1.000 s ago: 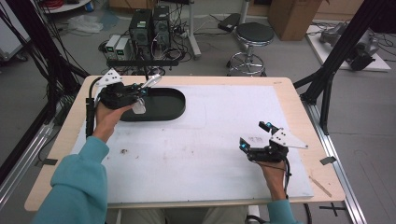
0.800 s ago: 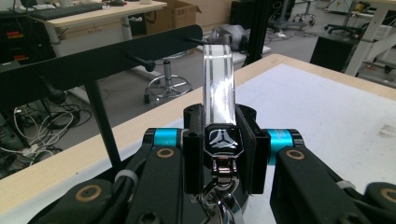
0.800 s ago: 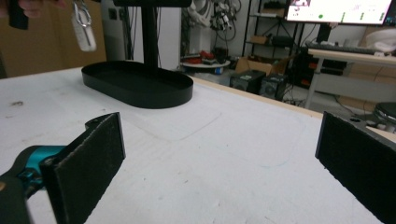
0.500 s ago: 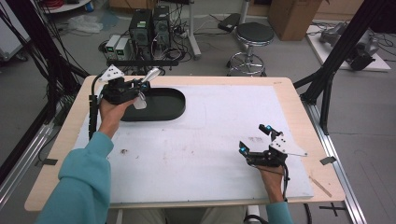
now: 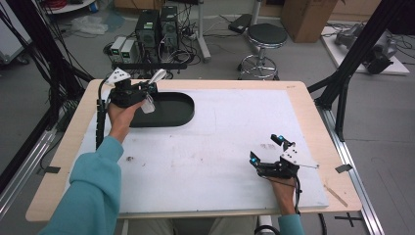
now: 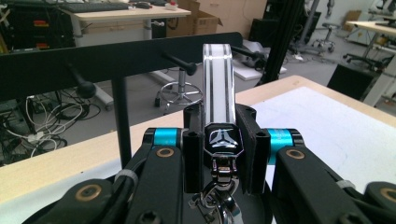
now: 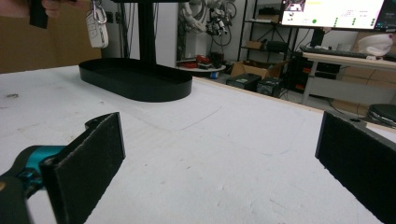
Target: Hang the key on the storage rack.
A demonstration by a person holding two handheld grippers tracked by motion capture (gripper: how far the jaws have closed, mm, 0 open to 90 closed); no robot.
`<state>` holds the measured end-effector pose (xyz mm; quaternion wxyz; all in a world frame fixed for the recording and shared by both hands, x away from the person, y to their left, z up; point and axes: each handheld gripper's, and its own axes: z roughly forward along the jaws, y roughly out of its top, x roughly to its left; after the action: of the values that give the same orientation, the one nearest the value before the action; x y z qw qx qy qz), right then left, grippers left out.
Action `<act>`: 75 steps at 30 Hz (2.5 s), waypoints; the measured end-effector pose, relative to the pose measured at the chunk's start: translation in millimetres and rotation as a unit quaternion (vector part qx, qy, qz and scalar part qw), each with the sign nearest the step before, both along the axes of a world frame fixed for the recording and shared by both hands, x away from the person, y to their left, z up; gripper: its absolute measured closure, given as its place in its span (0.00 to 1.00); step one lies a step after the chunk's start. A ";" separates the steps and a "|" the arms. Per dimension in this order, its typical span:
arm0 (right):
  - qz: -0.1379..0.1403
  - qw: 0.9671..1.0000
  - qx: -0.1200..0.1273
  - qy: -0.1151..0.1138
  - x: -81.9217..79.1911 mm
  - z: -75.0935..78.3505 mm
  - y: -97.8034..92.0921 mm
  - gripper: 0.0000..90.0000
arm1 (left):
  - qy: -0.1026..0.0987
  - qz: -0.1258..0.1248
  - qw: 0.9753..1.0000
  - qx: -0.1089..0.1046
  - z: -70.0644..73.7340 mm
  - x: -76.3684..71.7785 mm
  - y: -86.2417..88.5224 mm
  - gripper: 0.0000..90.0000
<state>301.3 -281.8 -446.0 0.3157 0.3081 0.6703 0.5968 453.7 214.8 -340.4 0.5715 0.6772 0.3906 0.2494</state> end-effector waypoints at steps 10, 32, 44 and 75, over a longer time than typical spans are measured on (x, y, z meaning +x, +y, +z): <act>0.001 1.000 -0.006 0.000 -0.2 -3.3 1.8 0.01 | 0.003 0.008 1.000 0.014 -0.2 7.6 2.1 0.82; 0.000 1.000 -0.007 0.005 -0.3 -4.1 2.3 0.01 | 0.018 0.016 1.000 0.014 -3.7 21.5 5.2 0.82; 0.001 1.000 -0.008 0.006 -1.2 -4.3 2.6 0.01 | 0.033 0.019 0.999 0.024 -13.9 28.8 2.6 0.82; -0.002 1.000 -0.005 0.008 -0.9 -4.5 2.1 0.01 | 0.043 0.042 0.991 0.120 -30.6 34.5 -19.6 0.81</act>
<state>300.4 -279.7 -450.5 0.3132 0.3120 0.6754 0.5902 488.3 195.2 -371.0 0.4576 0.7343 0.4099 0.2888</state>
